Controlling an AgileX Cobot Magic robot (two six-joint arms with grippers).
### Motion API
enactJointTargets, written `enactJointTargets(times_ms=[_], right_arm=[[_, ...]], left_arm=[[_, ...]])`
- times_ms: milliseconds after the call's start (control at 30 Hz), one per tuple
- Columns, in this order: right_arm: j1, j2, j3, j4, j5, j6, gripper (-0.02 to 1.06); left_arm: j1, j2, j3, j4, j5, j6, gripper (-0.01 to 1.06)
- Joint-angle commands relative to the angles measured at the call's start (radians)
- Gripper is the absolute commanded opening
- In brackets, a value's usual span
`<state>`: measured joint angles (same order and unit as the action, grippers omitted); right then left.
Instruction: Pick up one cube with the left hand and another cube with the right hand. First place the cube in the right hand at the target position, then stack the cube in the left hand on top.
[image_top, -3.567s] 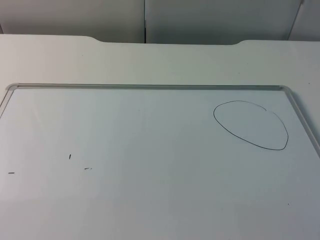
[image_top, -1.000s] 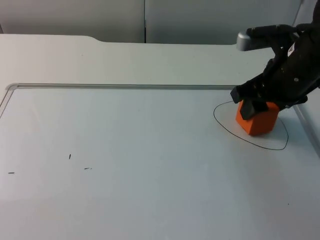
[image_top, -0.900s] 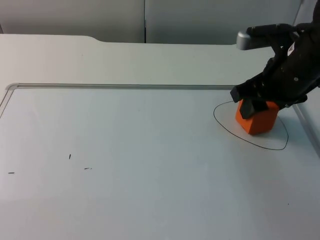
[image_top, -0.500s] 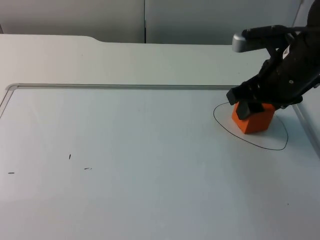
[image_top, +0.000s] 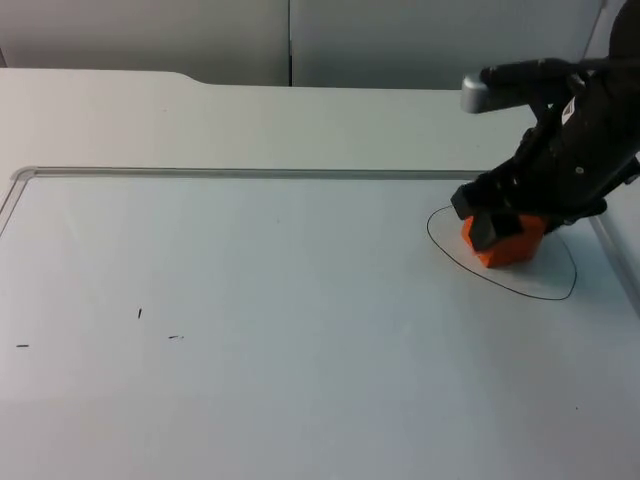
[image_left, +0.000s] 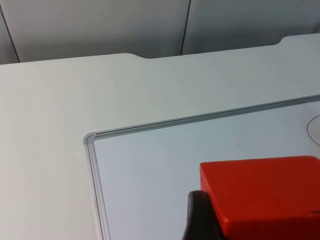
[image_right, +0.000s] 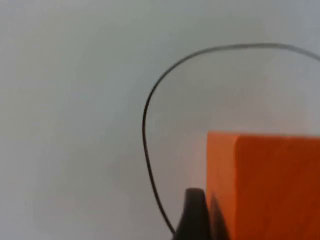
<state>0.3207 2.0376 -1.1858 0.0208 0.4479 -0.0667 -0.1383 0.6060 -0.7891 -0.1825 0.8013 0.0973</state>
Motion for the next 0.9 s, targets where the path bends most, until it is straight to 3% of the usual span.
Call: enactJointTargets(times_ms=[0,67,133,433,700,867], right_arm=[[0.008,-0.009,0.005,0.002,0.031,0.007,0.68],[0.008,-0.047,0.005,0.002,0.034,0.011,0.83],[0.008,-0.072,0.005,0.002,0.034,0.011,0.86],[0.008,-0.308,0.005,0.002,0.054,0.011,0.86],[0.008,-0.679,0.005,0.002,0.056,-0.049,0.85],[0.008,-0.910,0.007,0.002,0.104,-0.098,0.85]], left_arm=[[-0.005,-0.004,0.002,-0.009,-0.010,-0.008,0.00],[-0.005,-0.004,0.002,-0.009,-0.010,-0.008,0.00],[-0.005,-0.004,0.002,-0.009,-0.010,-0.008,0.00],[-0.005,-0.004,0.002,-0.009,-0.014,-0.008,0.00],[-0.005,-0.004,0.002,-0.009,-0.031,-0.003,0.00],[-0.005,-0.004,0.002,-0.014,-0.044,-0.001,0.00]])
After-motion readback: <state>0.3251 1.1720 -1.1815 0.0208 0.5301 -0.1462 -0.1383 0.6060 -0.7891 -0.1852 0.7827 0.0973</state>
